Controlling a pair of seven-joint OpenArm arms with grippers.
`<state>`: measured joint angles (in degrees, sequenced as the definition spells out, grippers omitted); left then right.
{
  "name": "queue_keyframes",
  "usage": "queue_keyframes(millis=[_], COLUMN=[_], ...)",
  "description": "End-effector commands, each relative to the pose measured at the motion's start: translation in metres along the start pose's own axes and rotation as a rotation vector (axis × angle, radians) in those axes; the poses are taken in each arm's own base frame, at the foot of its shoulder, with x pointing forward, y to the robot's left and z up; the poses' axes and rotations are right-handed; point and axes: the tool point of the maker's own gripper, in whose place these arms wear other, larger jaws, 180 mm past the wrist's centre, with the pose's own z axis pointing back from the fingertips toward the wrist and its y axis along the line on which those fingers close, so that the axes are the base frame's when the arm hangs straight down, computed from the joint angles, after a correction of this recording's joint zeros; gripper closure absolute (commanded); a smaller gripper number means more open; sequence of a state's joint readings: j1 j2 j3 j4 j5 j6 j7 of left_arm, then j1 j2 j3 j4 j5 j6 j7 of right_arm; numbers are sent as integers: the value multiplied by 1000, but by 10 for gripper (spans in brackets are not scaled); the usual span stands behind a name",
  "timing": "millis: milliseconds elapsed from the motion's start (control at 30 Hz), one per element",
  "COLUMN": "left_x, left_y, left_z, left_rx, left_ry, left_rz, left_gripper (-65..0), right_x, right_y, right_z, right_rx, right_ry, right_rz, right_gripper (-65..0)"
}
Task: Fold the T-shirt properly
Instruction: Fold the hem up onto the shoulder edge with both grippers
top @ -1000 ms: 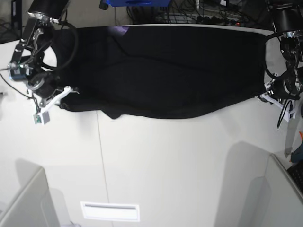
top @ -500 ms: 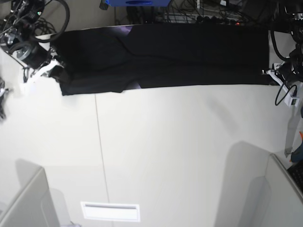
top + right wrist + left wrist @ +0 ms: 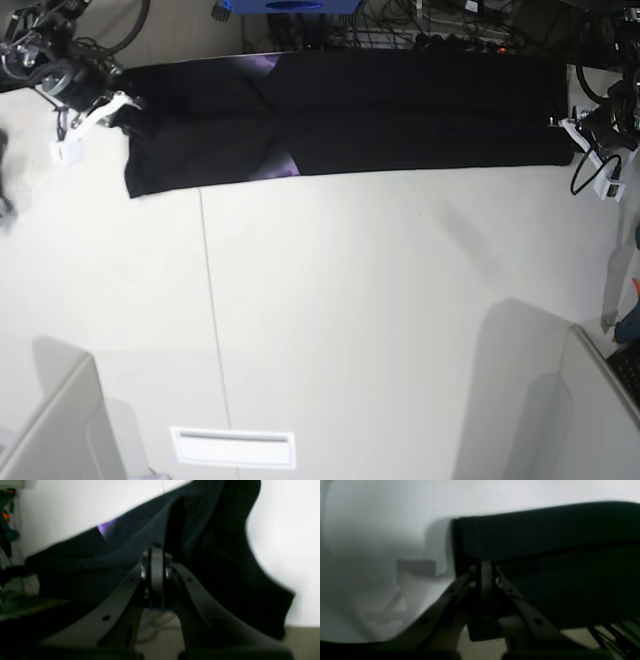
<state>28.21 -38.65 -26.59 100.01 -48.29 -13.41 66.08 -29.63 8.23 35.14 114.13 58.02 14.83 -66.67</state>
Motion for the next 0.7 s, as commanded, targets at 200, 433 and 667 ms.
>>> queue_keyframes(millis=[200,433,667], left_x=[-1,0,5], left_y=[4,5,24], left_z=[5,6,14], left_rx=[19,22,99], left_ry=[5,3,-19], left_rz=[-23,-22,-21], left_gripper=[0,0,-395], right_x=[0,-9,-6], right_y=[-6,-21,-45], right_z=[-1,-3,19], right_rx=[-55,-100,-179], right_ry=[-27,0,-94], right_rz=[9,-22,-100], right_gripper=[0,-27,-300])
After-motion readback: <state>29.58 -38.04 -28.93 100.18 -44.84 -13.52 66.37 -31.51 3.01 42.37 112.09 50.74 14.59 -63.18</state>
